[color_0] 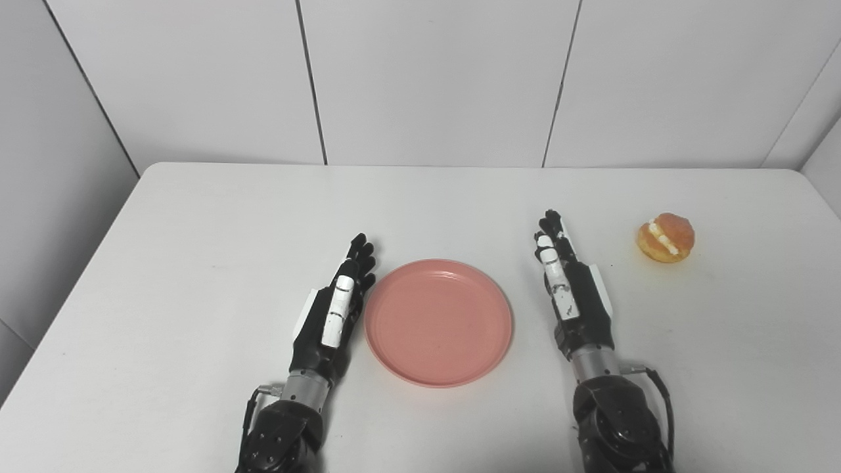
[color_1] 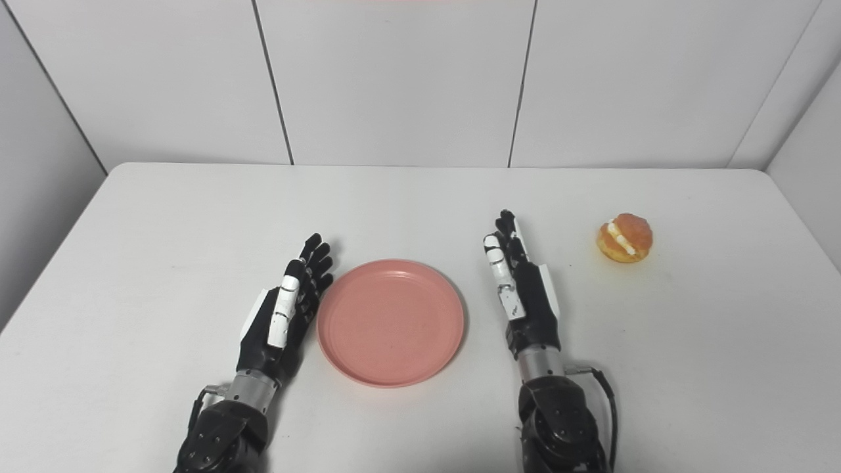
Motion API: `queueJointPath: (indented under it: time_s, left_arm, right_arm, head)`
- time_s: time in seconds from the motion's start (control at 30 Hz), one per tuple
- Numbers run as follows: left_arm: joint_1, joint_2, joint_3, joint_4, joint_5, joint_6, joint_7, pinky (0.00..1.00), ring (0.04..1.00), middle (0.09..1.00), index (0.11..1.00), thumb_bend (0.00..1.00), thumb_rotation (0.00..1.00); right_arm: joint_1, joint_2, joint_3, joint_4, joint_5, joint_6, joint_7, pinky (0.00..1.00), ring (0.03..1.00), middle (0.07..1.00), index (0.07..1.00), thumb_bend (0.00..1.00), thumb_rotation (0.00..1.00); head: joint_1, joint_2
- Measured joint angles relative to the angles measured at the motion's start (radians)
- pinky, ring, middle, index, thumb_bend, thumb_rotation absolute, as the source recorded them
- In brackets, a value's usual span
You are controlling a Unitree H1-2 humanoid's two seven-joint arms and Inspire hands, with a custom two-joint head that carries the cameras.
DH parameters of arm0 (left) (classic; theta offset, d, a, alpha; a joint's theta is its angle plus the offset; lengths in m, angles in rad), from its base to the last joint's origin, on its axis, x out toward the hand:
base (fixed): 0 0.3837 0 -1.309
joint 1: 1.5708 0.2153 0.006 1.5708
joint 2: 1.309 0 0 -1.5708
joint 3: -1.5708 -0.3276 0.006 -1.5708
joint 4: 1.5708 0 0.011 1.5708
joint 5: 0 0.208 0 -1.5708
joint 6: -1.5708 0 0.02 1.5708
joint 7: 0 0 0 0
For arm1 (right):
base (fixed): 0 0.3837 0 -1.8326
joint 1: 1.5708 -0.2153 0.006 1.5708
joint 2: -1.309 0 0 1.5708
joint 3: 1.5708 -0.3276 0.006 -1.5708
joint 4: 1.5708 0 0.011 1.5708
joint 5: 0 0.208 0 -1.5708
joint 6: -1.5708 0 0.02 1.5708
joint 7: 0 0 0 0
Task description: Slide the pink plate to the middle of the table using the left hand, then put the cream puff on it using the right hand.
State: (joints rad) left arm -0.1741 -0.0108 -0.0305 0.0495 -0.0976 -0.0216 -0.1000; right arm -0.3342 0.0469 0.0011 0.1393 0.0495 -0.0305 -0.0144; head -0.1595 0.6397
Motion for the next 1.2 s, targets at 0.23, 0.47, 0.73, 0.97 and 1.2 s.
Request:
queueJointPath:
  time_s: [0.23,0.47,0.73,0.97,1.2]
  left_arm:
    - [-0.001,-0.006,0.005,0.002,-0.004,-0.004,0.007,1.0,1.0,0.998,0.989,0.57,1.0]
    - [-0.001,-0.007,0.006,0.002,-0.021,-0.01,0.005,1.0,1.0,0.996,0.988,0.58,1.0]
    - [-0.001,-0.005,0.004,0.005,-0.037,-0.016,0.002,1.0,0.996,0.992,0.98,0.6,1.0]
    - [-0.001,0.006,0.006,0.005,-0.051,-0.015,-0.006,1.0,1.0,0.994,0.987,0.59,1.0]
    - [-0.024,0.018,0.034,0.036,-0.075,-0.042,-0.026,0.98,0.976,0.975,0.953,0.57,1.0]
  right_arm:
    - [-0.053,-0.032,-0.043,0.022,-0.082,-0.026,-0.082,1.0,0.977,0.981,0.974,0.63,0.8]
    - [-0.106,-0.12,-0.064,0.027,-0.221,-0.031,-0.166,0.83,0.938,0.949,0.959,0.58,0.7]
    - [-0.135,-0.23,-0.075,0.097,-0.317,-0.031,-0.212,0.93,0.962,0.963,0.962,0.65,0.46]
    - [-0.161,-0.297,-0.072,0.127,-0.425,-0.01,-0.249,0.79,0.894,0.953,0.935,0.67,0.33]
    - [-0.192,-0.304,-0.065,0.159,-0.515,0.033,-0.299,0.78,0.89,0.948,0.942,0.68,0.32]
  head:
    - [-0.002,-0.002]
    - [-0.008,-0.006]
    - [-0.02,-0.006]
    - [-0.109,-0.011]
    - [-0.201,-0.021]
